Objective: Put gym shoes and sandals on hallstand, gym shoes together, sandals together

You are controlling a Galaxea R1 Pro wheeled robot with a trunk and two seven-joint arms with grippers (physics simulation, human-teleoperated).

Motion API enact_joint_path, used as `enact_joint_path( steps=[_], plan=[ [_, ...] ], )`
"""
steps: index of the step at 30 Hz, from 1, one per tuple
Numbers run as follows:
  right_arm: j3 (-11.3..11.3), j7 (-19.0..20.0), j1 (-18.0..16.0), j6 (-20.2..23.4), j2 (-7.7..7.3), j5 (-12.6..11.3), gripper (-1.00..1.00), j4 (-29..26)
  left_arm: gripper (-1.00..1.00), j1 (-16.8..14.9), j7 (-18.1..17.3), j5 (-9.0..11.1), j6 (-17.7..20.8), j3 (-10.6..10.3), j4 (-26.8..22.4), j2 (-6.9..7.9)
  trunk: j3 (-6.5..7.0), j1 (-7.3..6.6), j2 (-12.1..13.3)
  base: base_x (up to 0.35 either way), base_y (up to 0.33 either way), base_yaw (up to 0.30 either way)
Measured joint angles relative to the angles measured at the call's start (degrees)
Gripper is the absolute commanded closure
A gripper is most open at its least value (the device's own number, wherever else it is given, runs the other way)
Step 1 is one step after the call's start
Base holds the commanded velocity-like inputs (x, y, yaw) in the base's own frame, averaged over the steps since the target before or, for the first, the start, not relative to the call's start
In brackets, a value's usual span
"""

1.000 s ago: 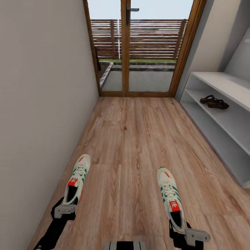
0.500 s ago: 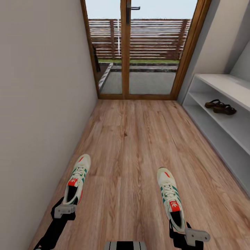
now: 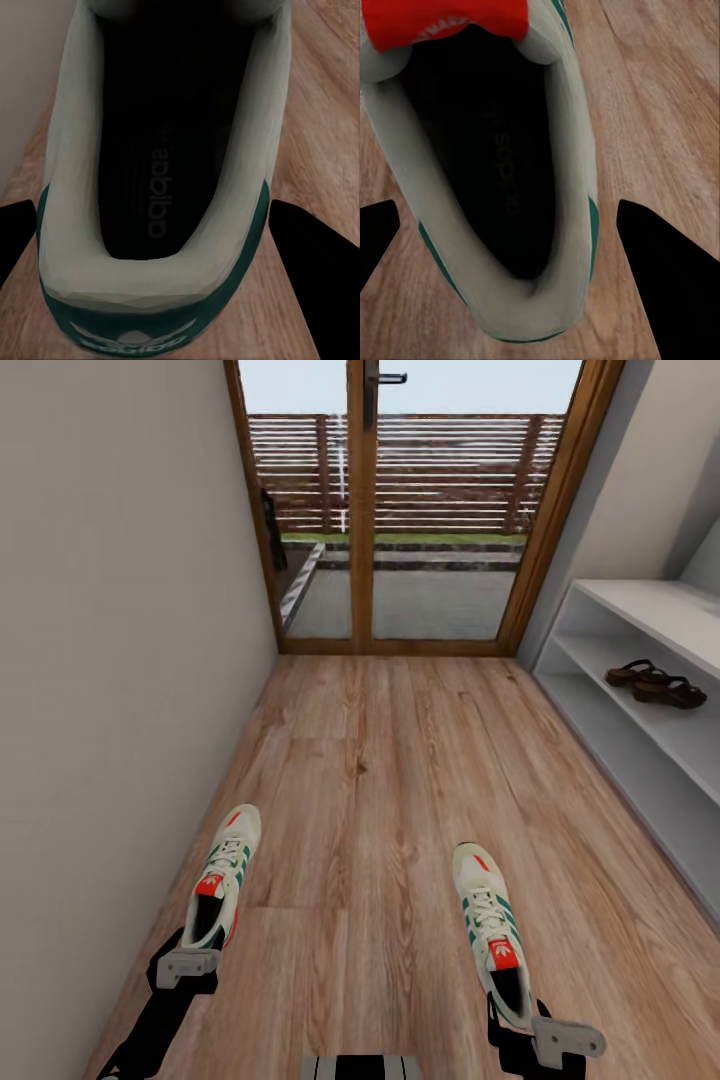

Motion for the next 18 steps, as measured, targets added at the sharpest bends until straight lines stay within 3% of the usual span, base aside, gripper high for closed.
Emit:
enact_joint_path(
  steps=[18],
  plan=[
    [0.29, 0.0, 0.0, 0.0, 0.06, 0.0, 1.0, 0.06, 1.0, 0.0, 0.0, 0.0, 0.01, 0.0, 0.0, 0.0, 0.0, 0.0, 0.0, 0.328, 0.0, 0.0]
  ],
)
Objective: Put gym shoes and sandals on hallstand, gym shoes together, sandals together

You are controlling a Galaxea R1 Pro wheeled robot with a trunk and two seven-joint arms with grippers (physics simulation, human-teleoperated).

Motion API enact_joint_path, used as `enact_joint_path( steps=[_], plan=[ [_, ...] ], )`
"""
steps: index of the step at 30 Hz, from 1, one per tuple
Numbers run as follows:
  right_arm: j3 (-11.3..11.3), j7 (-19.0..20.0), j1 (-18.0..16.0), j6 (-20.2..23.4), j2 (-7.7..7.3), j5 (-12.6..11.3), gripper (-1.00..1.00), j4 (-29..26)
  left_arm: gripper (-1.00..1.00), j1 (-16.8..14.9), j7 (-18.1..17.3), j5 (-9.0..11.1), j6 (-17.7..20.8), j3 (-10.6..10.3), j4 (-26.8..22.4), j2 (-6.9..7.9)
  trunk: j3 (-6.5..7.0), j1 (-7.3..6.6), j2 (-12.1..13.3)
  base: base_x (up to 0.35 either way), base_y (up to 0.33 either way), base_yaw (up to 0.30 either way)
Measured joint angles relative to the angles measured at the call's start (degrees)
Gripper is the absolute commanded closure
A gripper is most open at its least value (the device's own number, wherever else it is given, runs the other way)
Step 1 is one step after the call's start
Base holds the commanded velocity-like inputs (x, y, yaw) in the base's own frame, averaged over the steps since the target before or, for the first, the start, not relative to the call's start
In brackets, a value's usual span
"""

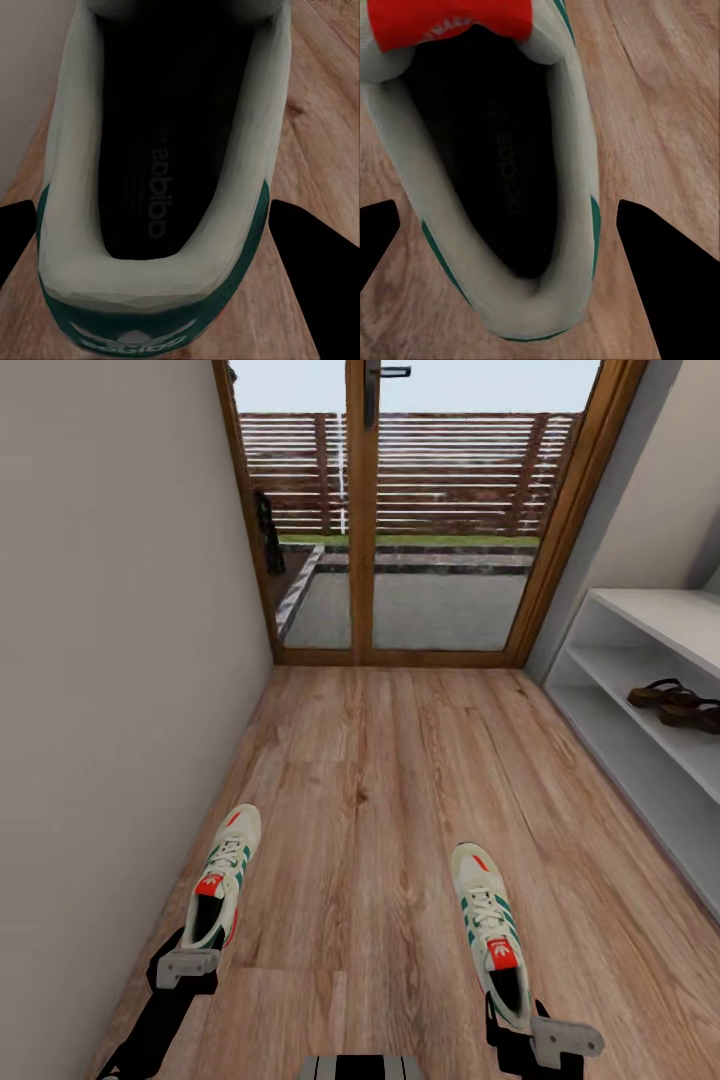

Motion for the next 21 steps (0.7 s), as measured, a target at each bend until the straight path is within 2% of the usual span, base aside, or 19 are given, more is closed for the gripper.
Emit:
enact_joint_path(
  steps=[8, 21],
  plan=[
    [1.33, 0.0, 0.0, 0.0, -0.05, 0.0, 1.0, 0.1, 1.0, 0.0, 0.0, 0.0, -0.01, 0.0, 0.0, 0.0, 0.0, 0.0, 0.0, 0.328, 0.0, 0.0],
    [1.49, 0.0, 0.0, 0.0, -0.06, -0.02, 1.0, 0.11, 1.0, 0.0, 0.0, -0.02, -0.01, 0.0, 0.0, 0.0, 0.0, 0.0, 0.0, 0.328, 0.0, 0.0]
  ],
)
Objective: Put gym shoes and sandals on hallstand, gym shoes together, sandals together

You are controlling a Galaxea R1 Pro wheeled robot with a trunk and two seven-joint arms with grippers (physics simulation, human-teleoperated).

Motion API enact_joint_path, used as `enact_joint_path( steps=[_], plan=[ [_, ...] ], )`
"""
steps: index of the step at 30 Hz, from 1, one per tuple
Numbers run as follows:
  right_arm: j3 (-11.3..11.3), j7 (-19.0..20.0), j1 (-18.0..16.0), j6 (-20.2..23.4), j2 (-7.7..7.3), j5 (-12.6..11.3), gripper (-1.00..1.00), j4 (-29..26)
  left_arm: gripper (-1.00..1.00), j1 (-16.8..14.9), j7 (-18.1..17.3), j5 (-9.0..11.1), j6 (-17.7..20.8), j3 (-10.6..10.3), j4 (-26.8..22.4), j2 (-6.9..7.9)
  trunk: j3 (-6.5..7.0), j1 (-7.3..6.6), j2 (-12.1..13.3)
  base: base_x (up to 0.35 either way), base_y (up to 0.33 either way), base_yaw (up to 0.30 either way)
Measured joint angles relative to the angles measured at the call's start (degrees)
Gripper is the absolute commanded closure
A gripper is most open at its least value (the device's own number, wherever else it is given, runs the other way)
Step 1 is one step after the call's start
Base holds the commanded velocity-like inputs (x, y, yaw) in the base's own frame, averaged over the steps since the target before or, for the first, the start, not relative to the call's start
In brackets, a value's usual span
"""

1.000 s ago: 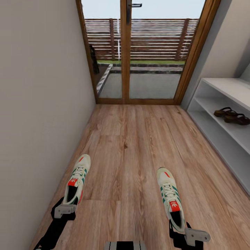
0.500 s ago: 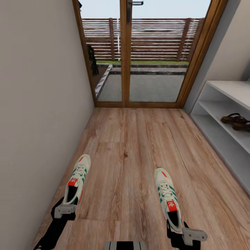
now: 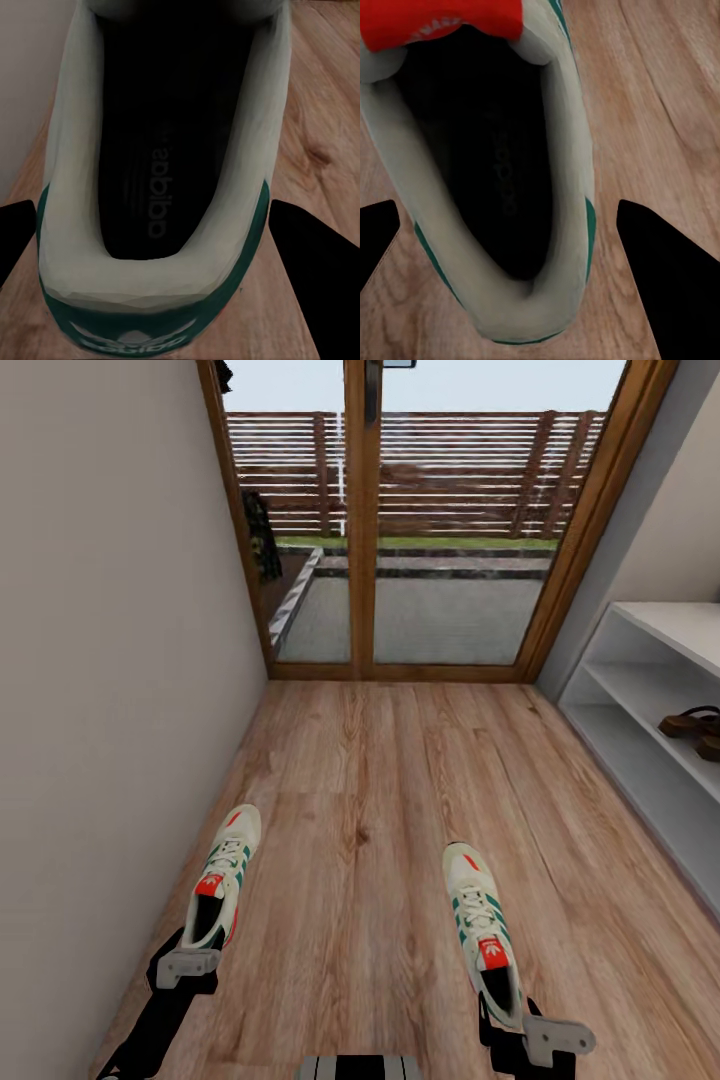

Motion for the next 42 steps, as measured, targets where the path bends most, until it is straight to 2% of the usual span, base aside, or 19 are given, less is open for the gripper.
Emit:
enact_joint_path(
  steps=[23, 31, 42],
  plan=[
    [-0.05, -0.02, 0.0, 0.0, -0.07, -0.03, 1.0, -0.03, 1.0, 0.0, 0.0, 0.02, -0.01, -0.07, 0.0, 0.0, 0.0, 0.0, 0.0, 0.328, 0.0, -0.005],
    [-0.06, 0.0, 0.0, 0.0, -0.08, -0.13, 1.0, -0.03, 1.0, 0.0, 0.0, -0.04, -0.04, -0.19, 0.0, 0.0, 0.0, 0.0, 0.0, 0.268, 0.0, -0.196],
    [-0.06, 0.0, 0.0, 0.0, -0.09, -0.2, 1.0, -0.03, 1.0, 0.0, 0.0, -0.06, -0.05, -0.25, 0.0, 0.0, 0.0, 0.0, 0.0, 0.068, 0.0, -0.269]
  ],
)
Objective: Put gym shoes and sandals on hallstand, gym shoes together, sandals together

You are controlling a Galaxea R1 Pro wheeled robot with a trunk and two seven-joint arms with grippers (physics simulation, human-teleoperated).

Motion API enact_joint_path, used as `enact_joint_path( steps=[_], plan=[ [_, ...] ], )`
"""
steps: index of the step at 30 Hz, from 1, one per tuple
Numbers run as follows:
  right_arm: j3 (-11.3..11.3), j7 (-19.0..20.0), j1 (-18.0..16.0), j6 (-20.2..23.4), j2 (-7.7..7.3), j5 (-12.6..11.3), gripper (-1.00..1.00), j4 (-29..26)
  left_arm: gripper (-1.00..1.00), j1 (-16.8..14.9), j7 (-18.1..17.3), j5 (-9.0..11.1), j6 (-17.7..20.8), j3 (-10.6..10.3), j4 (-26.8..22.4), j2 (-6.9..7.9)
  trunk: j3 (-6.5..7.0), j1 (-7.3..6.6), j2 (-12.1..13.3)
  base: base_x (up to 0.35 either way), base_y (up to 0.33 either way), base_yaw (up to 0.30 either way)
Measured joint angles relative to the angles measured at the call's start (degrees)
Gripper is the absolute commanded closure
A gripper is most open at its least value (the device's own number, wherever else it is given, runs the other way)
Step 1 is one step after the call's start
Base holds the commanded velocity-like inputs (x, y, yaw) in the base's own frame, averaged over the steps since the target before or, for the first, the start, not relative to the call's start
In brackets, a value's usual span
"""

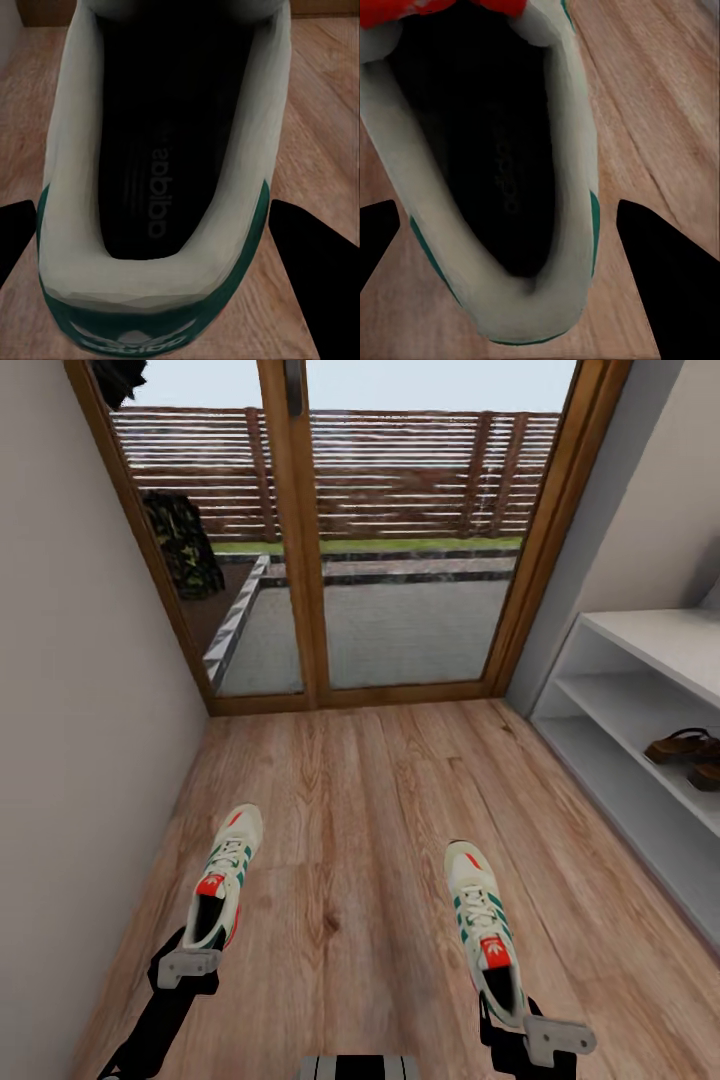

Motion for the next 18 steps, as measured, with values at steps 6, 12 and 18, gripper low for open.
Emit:
enact_joint_path(
  steps=[6, 12, 18],
  plan=[
    [-0.02, 0.0, 0.0, 0.0, 0.0, -0.12, 1.0, -0.01, 1.0, 0.0, -0.01, 0.0, 0.0, -0.01, 0.0, 0.0, 0.0, 0.0, 0.0, 0.008, 0.0, -0.284],
    [-0.05, 0.0, 0.0, 0.0, 0.0, -0.18, 1.0, 0.0, 1.0, 0.0, 0.0, 0.0, 0.0, -0.01, 0.0, 0.0, 0.0, 0.0, 0.0, 0.002, 0.0, -0.285],
    [-0.07, -0.02, 0.0, 0.0, 0.0, -0.16, 1.0, -0.02, 1.0, 0.0, -0.01, 0.0, 0.0, -0.01, 0.0, 0.0, 0.0, 0.0, 0.0, 0.001, 0.0, -0.286]
  ],
)
